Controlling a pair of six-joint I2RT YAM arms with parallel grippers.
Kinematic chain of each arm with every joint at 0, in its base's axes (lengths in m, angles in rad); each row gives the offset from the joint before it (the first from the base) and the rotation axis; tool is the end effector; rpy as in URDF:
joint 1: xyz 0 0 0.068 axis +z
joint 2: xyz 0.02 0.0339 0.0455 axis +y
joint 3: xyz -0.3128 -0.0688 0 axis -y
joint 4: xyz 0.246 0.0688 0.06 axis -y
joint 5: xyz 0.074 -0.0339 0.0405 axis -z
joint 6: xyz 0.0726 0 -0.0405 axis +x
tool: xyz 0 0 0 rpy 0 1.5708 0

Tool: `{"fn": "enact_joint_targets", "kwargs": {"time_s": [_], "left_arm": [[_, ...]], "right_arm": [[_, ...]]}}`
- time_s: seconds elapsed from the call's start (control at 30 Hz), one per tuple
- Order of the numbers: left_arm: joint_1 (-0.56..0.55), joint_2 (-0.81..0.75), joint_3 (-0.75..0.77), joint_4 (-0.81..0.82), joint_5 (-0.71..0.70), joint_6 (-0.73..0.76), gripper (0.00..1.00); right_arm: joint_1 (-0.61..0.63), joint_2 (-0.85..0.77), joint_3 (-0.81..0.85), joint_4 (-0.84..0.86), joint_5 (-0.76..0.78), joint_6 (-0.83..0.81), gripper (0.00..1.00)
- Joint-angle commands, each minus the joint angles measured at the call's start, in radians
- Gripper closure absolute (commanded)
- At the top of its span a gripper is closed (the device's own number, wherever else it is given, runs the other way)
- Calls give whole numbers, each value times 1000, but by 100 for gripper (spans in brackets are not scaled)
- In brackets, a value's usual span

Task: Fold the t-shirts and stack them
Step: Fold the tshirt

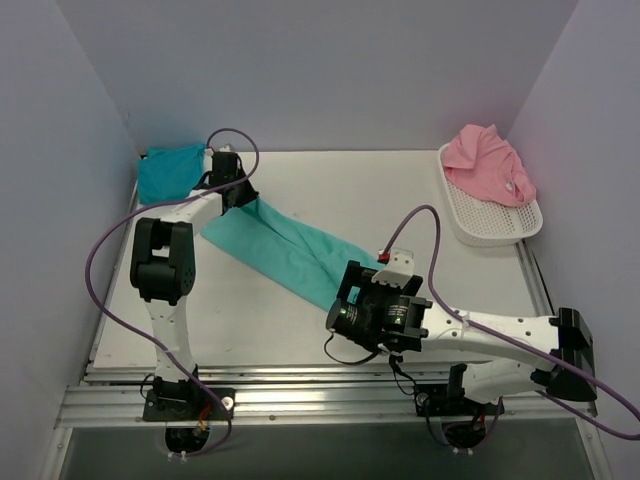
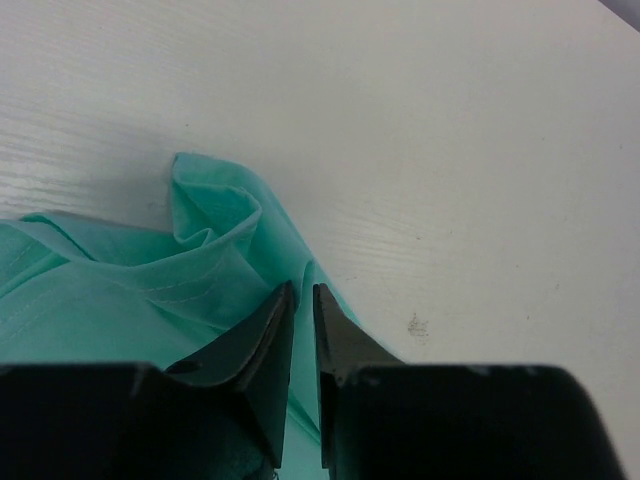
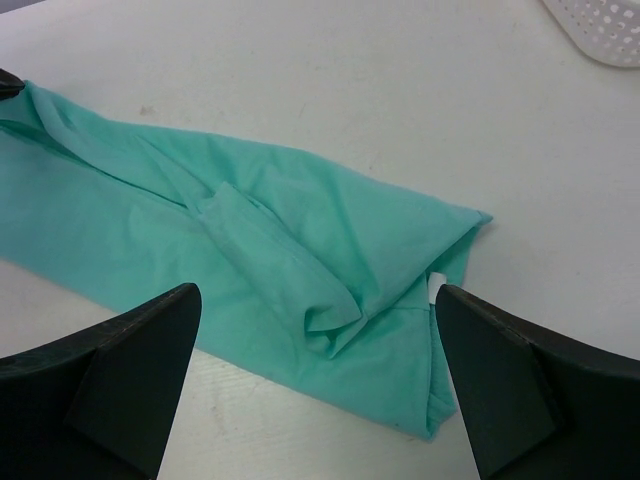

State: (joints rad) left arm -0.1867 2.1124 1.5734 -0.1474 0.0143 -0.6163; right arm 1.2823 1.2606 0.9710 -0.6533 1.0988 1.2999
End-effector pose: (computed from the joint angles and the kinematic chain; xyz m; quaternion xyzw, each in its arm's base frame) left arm 0.5270 -0.1006 0.2139 -0.1897 0.8837 -0.1732 0.3914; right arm 0.1303 0.2119 0.3120 0.1684 0.8097 0.1160 0.5501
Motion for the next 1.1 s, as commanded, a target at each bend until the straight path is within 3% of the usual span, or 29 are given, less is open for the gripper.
{"fn": "enact_joint_targets", "kwargs": {"time_s": [0.0, 0.03, 0.17, 0.23, 0.27, 0.37, 0.67, 1.07], "left_arm": [[-3, 3, 23, -1, -5, 21, 80], [-2, 3, 23, -3, -5, 24, 84], [0, -5, 25, -20, -5, 30, 84], [0, -14, 28, -29, -5, 33, 64], [0, -15, 31, -35, -5, 33, 38], [0, -9, 71, -118, -5, 41, 17], [1, 81, 244, -254, -71, 59, 15], [-2, 120, 254, -273, -74, 58, 20]], "right_arm": [[-6, -46, -20, -66, 72, 44, 0], [-5, -49, -20, -74, 73, 50, 0], [-5, -49, -23, -78, 72, 61, 0], [-5, -47, -23, -78, 70, 62, 0], [-5, -46, -23, -80, 70, 64, 0], [-5, -44, -23, -83, 70, 70, 0], [-6, -64, -32, -97, 79, 84, 0], [-12, -93, -49, -103, 102, 87, 0]]}}
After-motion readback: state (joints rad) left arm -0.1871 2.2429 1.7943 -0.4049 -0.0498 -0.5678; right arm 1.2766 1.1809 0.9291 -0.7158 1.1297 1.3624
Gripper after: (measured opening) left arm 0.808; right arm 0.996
